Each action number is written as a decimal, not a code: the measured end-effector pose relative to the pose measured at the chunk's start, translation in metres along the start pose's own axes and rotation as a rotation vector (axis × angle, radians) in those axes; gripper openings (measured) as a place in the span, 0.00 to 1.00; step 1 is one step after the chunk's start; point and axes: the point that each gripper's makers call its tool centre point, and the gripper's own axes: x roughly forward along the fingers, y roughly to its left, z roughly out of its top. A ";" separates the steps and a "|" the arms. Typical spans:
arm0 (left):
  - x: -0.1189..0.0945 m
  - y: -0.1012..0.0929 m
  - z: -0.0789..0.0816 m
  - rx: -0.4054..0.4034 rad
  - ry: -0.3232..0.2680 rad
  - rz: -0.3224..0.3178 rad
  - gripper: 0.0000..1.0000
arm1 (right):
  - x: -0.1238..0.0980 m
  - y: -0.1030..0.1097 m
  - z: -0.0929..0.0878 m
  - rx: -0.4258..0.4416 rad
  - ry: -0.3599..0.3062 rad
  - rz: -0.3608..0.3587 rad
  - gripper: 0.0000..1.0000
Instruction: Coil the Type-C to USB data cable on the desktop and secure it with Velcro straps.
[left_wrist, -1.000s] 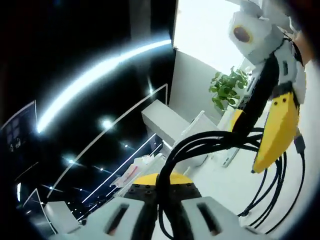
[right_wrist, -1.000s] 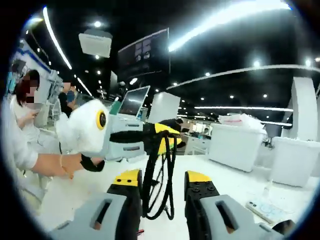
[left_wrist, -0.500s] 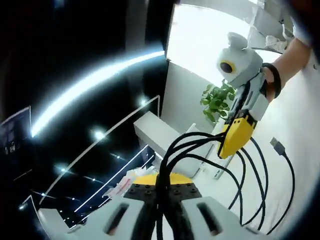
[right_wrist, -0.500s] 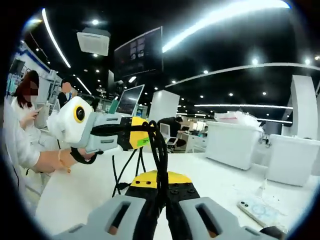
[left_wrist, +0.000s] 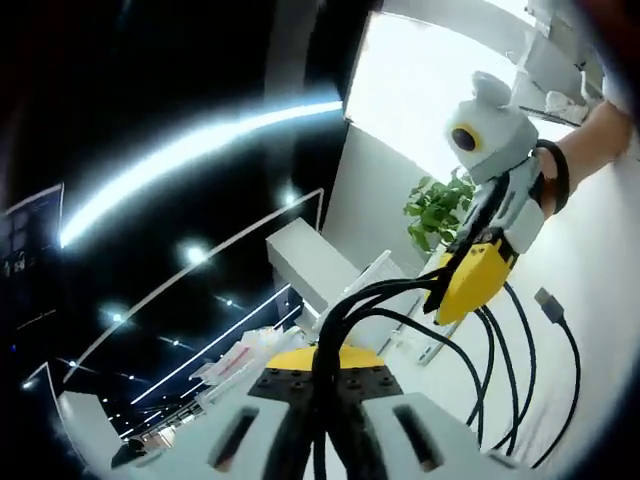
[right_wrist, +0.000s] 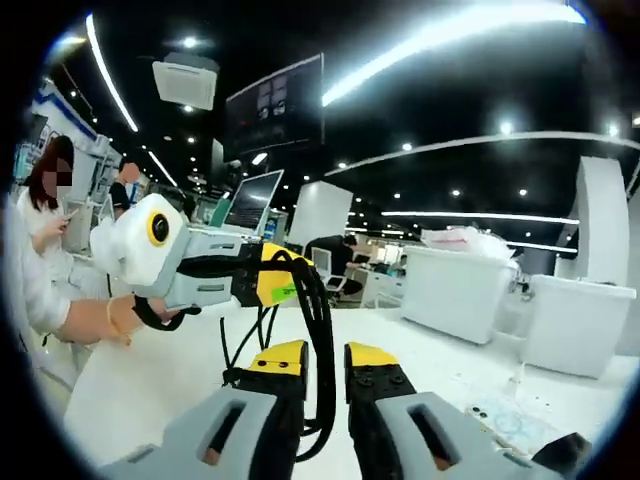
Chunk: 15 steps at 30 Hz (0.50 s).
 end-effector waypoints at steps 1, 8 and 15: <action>0.001 -0.001 0.001 -0.001 0.005 0.001 0.06 | 0.001 0.001 0.001 -0.015 -0.002 -0.009 0.31; 0.010 -0.019 0.011 -0.101 0.037 -0.059 0.06 | 0.011 -0.023 -0.007 -0.283 0.076 -0.226 0.20; 0.015 -0.026 0.010 -0.096 0.038 -0.086 0.07 | 0.005 -0.037 -0.009 -0.272 0.115 -0.202 0.06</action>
